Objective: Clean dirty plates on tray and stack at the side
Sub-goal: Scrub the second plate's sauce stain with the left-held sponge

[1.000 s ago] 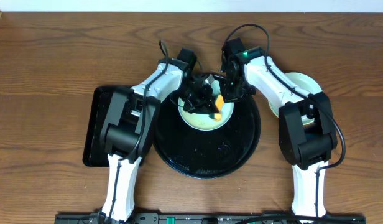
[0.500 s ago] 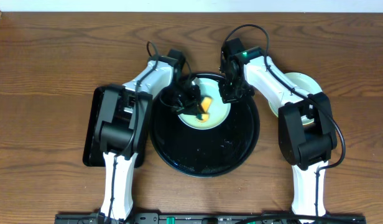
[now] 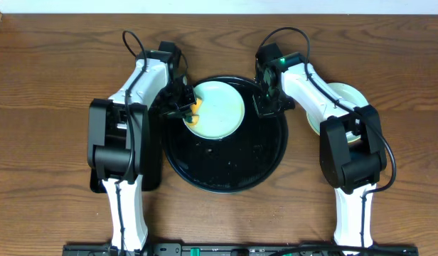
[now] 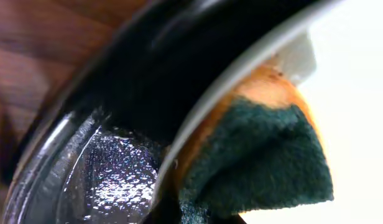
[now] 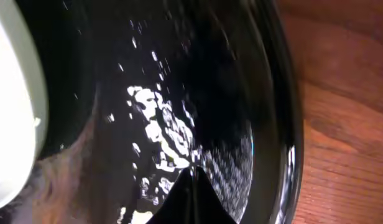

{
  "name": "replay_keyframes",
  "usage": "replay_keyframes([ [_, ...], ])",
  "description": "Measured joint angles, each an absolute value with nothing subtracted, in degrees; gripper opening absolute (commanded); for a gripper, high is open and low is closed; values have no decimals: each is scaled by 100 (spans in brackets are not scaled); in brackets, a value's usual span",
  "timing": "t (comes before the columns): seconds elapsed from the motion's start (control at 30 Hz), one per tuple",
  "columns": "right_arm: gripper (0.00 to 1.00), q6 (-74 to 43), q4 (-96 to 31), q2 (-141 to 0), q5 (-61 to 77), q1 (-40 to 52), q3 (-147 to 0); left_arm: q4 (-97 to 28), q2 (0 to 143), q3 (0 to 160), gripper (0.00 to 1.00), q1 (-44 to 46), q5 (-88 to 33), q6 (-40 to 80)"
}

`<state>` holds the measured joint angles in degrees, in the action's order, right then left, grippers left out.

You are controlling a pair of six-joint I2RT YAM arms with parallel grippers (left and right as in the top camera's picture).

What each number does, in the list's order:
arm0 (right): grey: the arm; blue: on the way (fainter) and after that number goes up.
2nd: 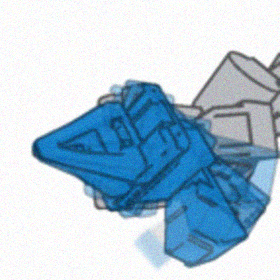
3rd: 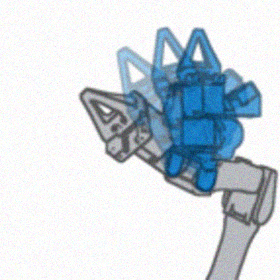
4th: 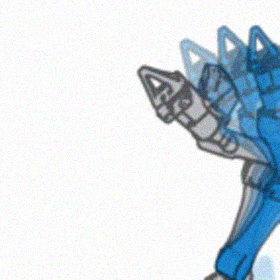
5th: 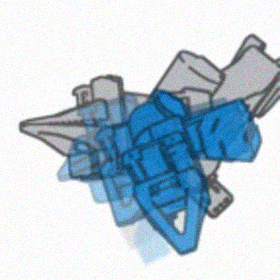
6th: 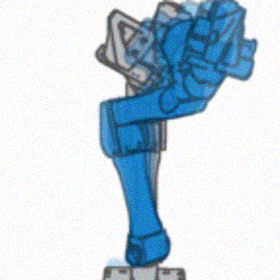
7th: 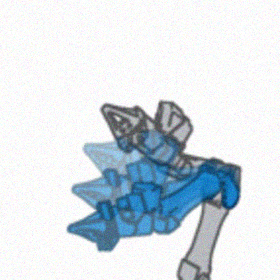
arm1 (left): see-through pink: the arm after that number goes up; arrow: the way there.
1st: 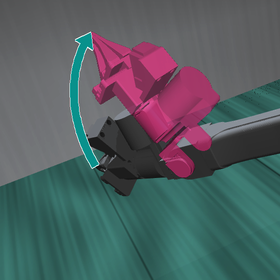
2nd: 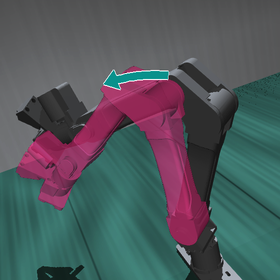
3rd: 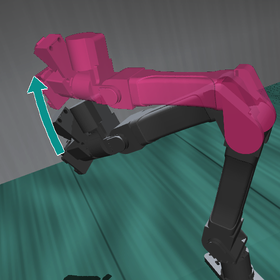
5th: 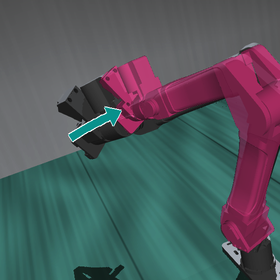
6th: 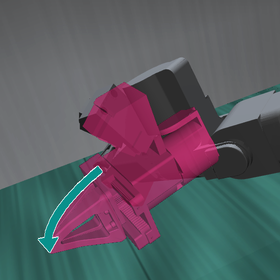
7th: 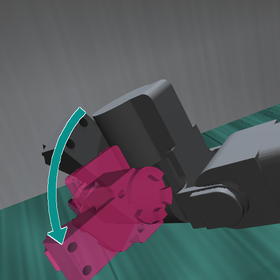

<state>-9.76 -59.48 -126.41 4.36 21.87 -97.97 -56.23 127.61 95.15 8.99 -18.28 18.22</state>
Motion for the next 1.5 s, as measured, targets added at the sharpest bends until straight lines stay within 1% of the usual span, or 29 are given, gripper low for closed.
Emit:
replay_keyframes([
  [0.07, 4, -976, -5940, -12641, 421, 2187, -9797, -5649, 12757, 9533, 7, 958, -1669, 1824],
  [0.1, 18, -976, -5931, -12641, 405, 2187, -9797, -5658, 12755, 9542, 7, 991, -1601, 1822],
  [0.13, 38, -967, -5924, -12641, 403, 2187, -9797, -5664, 12755, 9550, 7, 1022, -1542, 1820],
  [0.17, 49, -947, -5909, -12641, 401, 2187, -9797, -5666, 12755, 9557, 7, 1044, -1485, 1815],
  [0.2, 71, -943, -5870, -12641, 399, 2187, -9795, -5669, 12755, 9559, 7, 1070, -1437, 1813],
  [0.23, 84, -913, -5830, -12641, 401, 2189, -9795, -5673, 12750, 9564, 7, 1100, -1378, 1798],
  [0.3, 89, -840, -5695, -12641, 438, 2198, -9793, -5673, 12748, 9570, 7, 1170, -1253, 1767],
  [0.33, 96, -779, -5616, -12641, 576, 2215, -9793, -5677, 12748, 9574, 7, 1214, -1175, 1741],
  [0.53, 92, -639, -5374, -12641, 637, 2373, -9793, -5677, 12731, 9583, 7, 1481, -701, 1605],
  [0.57, 77, -631, -5374, -12641, 646, 2373, -9793, -5677, 12728, 9583, 7, 1520, -633, 1568],
  [0.6, 68, -626, -5374, -12641, 644, 2386, -9793, -5680, 12728, 9583, 7, 1564, -576, 1492],
  [0.63, 66, -585, -5371, -12641, 655, 2397, -9793, -5688, 12726, 9583, 7, 1586, -556, 1459],
  [0.67, 72, -578, -5365, -12641, 683, 2410, -9793, -5708, 12726, 9583, 7, 1603, -541, 1426],
  [0.7, 85, -593, -5341, -12641, 749, 2425, -9793, -5714, 12726, 9583, 8, 1621, -530, 1396],
  [0.73, 92, -574, -5277, -12641, 851, 2443, -9793, -5723, 12726, 9585, 7, 1638, -517, 1356],
  [0.77, 92, -585, -5205, -12641, 974, 2447, -9793, -5736, 12726, 9588, 8, 1651, -515, 1332],
  [0.87, 89, -672, -4950, -12641, 1385, 2462, -9797, -5784, 12726, 9590, 8, 1678, -521, 1304],
  [0.9, 85, -727, -4880, -12641, 1529, 2467, -9797, -5800, 12726, 9590, 8, 1684, -526, 1302],
  [0.97, 68, -913, -4759, -12641, 1726, 2497, -9800, -5830, 12726, 9590, 7, 1699, -543, 1302],
  [1.0, 65, -1024, -4707, -12641, 1793, 2519, -9800, -5839, 12726, 9590, 8, 1704, -545, 1302],
  [1.1, 68, -1306, -4569, -12641, 1892, 2622, -9800, -5857, 12726, 9590, 8, 1708, -565, 1299],
  [1.13, 66, -1398, -4532, -12641, 1892, 2672, -9800, -5863, 12726, 9590, 8, 1708, -567, 1299],
  [1.17, 59, -1481, -4525, -12641, 1835, 2731, -9800, -5870, 12726, 9590, 8, 1710, -572, 1297],
  [1.2, 58, -1579, -4536, -12641, 1747, 2773, -9800, -5878, 12726, 9590, 8, 1710, -578, 1295],
  [1.3, 66, -1848, -4536, -12641, 1538, 2867, -9800, -5983, 12728, 9585, 8, 1710, -585, 1280],
  [1.33, 62, -1907, -4532, -12641, 1492, 2899, -9800, -6001, 12728, 9581, 8, 1710, -589, 1278],
  [1.37, 45, -2008, -4539, -12641, 1411, 2956, -9800, -6025, 12728, 9574, 8, 1712, -598, 1262],
  [1.4, 37, -2099, -4556, -12641, 1284, 3017, -9800, -6047, 12728, 9574, 7, 1715, -602, 1258],
  [1.5, 32, -2300, -4595, -12641, 950, 3055, -9784, -6119, 12731, 9566, 8, 1715, -602, 1212],
])
